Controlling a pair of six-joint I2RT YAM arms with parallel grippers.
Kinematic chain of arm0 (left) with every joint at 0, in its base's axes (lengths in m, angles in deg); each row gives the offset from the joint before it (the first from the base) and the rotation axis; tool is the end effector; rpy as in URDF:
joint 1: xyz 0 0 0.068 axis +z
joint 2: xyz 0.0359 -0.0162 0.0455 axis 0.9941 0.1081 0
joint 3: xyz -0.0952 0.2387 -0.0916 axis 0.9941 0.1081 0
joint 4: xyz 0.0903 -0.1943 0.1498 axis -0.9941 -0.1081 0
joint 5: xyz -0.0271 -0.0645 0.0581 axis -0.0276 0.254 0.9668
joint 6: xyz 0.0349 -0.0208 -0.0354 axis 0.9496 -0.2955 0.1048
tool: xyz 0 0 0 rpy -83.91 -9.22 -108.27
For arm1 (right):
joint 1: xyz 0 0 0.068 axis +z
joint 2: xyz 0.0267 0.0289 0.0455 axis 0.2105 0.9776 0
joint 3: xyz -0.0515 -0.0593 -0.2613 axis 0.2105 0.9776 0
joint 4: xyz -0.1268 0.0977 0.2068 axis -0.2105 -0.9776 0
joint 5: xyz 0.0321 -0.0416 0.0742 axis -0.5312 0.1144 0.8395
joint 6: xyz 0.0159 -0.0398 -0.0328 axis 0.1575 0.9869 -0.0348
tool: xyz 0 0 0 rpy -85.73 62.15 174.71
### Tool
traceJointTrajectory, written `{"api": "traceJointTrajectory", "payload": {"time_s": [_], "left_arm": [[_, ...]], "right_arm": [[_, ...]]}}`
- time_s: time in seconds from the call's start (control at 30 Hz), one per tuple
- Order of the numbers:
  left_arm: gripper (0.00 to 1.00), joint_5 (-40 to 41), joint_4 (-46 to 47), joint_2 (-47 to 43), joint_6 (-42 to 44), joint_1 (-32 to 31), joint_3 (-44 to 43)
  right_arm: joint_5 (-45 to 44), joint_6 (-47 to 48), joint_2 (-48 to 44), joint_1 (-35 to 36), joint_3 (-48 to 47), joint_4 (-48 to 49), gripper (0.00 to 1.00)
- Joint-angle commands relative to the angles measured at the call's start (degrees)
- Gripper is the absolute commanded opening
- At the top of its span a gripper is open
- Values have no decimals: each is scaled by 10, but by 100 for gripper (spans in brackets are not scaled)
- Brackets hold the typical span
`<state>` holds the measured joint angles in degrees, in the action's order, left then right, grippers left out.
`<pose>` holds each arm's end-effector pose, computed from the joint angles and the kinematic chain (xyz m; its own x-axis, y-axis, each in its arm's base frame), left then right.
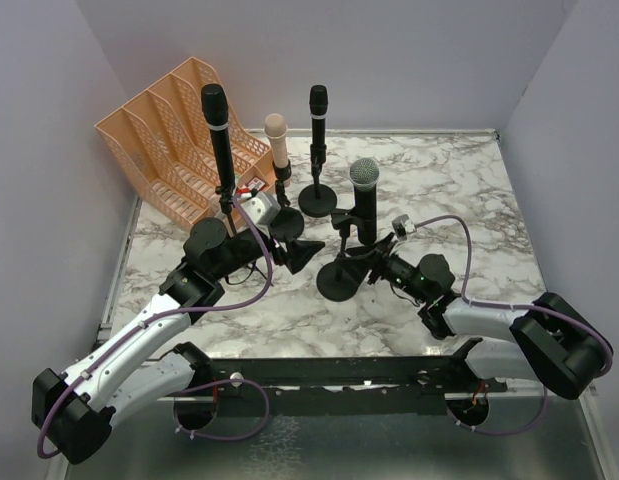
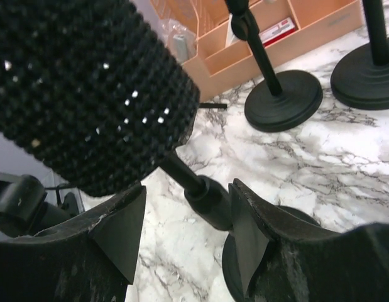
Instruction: Attach the microphones to the stand
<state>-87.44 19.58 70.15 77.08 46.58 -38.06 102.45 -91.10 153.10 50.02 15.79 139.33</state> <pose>0.1579 -0.1364 0.3387 -0.0971 -0.1016 -0.9901 0.8507 0.5079 -0.1355 0.1718 0.1461 0.1949 -0.3700 0.3291 -0.8688 -0.7204 0.4889 0.4920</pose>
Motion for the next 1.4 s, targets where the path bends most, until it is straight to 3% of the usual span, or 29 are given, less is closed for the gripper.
{"api": "traceJointTrajectory", "payload": {"time_s": [0.0, 0.3, 0.53, 0.67, 1.0, 1.23, 1.37], "left_arm": [[99, -17, 16, 1, 1, -1, -16], [99, -14, 12, -4, 8, -2, -17], [99, -13, 2, -7, 13, -1, -25], [99, -14, -1, -8, 16, -1, -27], [99, -12, -11, -9, 20, -2, -33], [99, -16, -13, -7, 19, -1, -37], [99, -20, -11, -4, 18, -1, -37]], "right_arm": [[-64, -6, 28, 15, -15, 73, 59], [-67, 17, 66, 33, -44, 85, 50], [-79, 37, 56, 34, -56, 68, 26], [-84, 67, 41, 34, -74, 31, 17], [-110, 157, 12, 35, -112, -30, 10], [-216, 256, 10, 34, -148, -34, 5], [-271, 330, 46, 33, -179, 17, 2]]}}
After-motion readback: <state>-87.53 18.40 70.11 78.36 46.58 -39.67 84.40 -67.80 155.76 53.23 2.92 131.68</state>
